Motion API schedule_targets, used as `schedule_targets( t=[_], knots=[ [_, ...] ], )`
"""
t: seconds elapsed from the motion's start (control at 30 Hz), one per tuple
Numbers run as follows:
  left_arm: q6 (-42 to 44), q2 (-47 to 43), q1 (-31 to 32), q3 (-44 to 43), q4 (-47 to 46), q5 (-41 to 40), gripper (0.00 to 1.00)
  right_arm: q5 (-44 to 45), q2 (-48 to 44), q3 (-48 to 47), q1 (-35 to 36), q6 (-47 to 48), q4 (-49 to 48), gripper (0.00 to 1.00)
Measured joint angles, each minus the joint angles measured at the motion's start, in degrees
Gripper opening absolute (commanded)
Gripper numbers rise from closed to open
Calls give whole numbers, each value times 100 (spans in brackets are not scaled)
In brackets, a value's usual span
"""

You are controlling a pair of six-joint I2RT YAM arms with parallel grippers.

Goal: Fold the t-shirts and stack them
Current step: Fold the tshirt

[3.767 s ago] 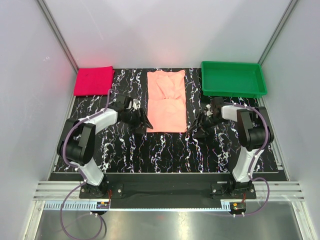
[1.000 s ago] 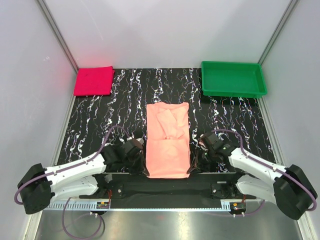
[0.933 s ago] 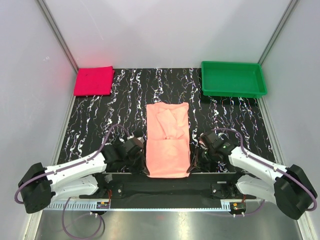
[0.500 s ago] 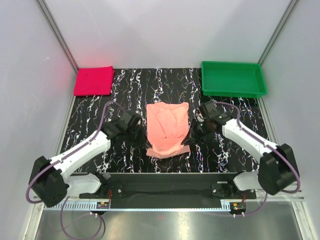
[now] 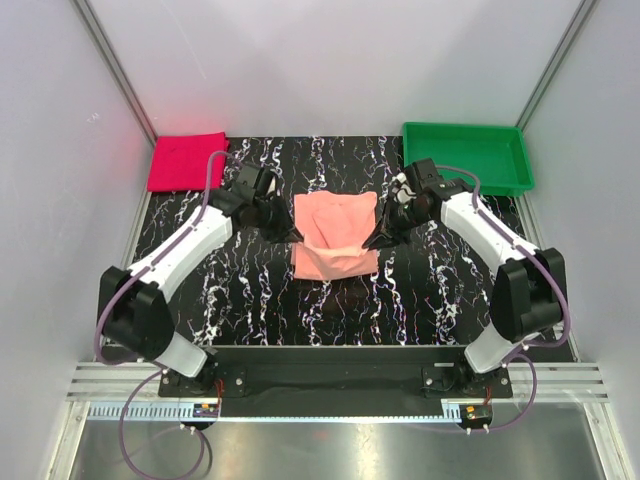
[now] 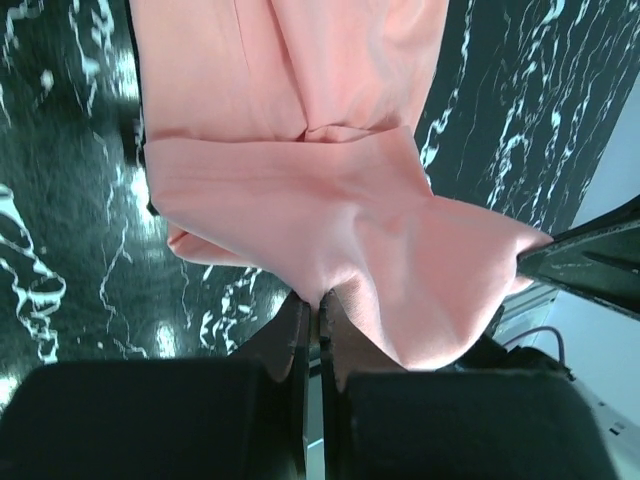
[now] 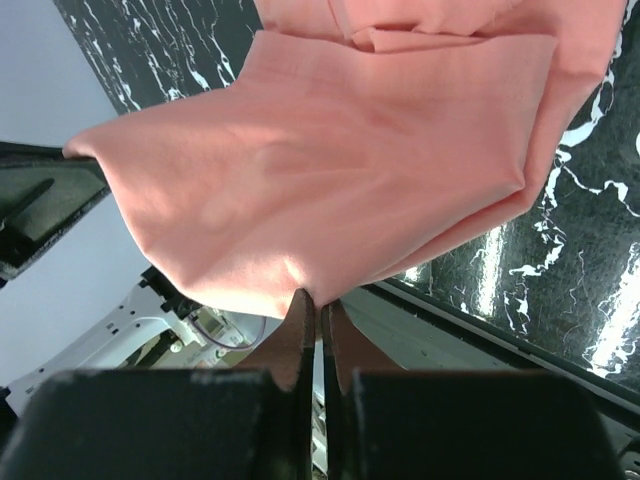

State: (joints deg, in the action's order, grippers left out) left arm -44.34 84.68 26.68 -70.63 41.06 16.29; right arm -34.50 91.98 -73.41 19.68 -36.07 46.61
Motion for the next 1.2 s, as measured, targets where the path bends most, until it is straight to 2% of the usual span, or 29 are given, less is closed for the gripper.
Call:
schedule_targets(
  t=[0.5, 0.77, 0.83, 1.0, 1.2],
  knots=[
    [238, 1272, -616, -1421, -7, 584, 0, -682, 1123, -1482, -605, 94, 369, 0],
    [286, 1434, -667, -1628, 9, 802, 0, -833, 1196, -1331, -662, 201, 389, 0],
    [280, 1311, -651, -1342, -94, 901, 0, -861, 994, -931, -664, 249, 402, 0],
    [190, 450, -407, 164, -181, 997, 0, -876, 186, 365, -662, 380, 468, 0],
    [-267, -929, 472, 1733, -245, 988, 0, -892, -914, 1755, -518, 337, 393, 0]
  ],
)
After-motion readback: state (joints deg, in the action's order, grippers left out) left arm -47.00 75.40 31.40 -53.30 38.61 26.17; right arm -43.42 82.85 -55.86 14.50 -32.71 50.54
